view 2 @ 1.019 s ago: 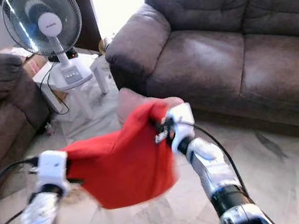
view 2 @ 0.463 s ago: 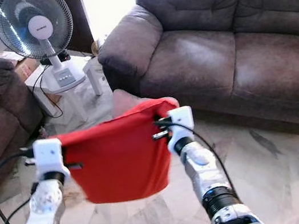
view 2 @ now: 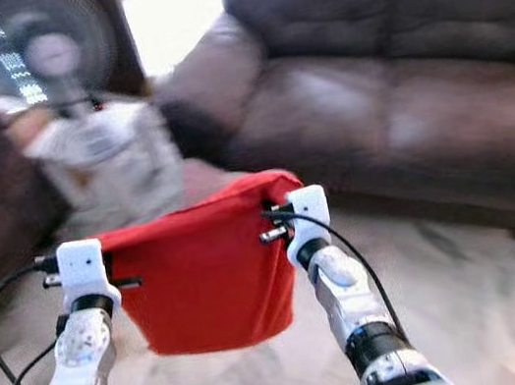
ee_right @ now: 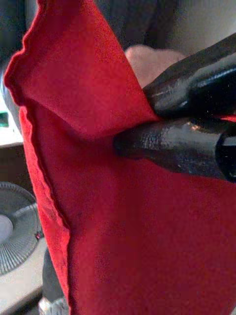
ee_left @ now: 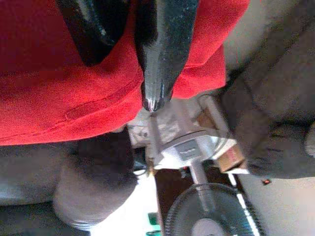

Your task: Move the pillow to the sofa from floor

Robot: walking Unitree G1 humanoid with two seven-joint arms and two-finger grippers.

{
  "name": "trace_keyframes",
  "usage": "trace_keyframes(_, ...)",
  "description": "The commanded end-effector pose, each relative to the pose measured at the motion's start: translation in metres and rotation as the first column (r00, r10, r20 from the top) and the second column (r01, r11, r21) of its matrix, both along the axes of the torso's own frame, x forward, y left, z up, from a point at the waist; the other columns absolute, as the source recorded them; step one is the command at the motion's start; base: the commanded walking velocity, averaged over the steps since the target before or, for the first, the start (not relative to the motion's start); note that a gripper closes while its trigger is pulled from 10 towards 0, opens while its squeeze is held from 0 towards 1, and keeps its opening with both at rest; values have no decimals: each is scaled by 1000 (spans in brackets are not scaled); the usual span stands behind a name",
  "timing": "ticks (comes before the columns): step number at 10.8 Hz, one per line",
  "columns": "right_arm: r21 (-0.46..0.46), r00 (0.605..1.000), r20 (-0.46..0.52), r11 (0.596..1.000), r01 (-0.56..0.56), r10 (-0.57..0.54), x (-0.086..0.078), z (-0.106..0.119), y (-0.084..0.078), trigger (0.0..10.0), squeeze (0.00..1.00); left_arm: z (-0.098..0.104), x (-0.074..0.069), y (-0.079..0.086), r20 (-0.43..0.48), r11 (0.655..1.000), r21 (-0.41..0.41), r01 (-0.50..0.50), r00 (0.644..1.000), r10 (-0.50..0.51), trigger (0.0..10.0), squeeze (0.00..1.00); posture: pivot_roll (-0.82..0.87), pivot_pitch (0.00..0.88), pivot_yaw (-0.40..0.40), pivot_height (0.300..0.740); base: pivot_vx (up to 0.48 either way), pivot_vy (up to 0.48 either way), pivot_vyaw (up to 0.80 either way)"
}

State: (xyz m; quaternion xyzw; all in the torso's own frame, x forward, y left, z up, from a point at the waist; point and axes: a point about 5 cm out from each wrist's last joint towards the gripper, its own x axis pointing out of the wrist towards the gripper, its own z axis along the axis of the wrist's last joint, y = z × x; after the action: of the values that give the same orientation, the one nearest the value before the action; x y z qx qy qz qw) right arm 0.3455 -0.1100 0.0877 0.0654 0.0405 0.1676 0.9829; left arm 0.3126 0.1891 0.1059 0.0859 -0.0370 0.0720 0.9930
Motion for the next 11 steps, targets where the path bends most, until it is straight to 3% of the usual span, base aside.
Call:
trace_keyframes(1,15,997,54,998,57,-57,6,11,-10,10000,0,19,0,16,116,997,-19,-74,990,75,10000,0,119,92,-26,740,0,0,0)
trace_keyframes(4,10,997,59,998,54,-55,7,12,-8,10000,0,20,0,20,118,997,-20,-73,990,75,10000,0,119,101,-25,740,0,0,0)
trace_keyframes(7,12,997,38,998,60,-61,8,10,-11,10000,0,15,3,17,88,996,-84,-34,995,41,10000,0,115,116,-27,740,0,0,-754)
trace_keyframes(11,10,997,33,998,68,-68,9,10,-12,10000,0,22,3,13,128,992,-124,10,992,6,10000,0,116,125,-34,740,0,0,-758)
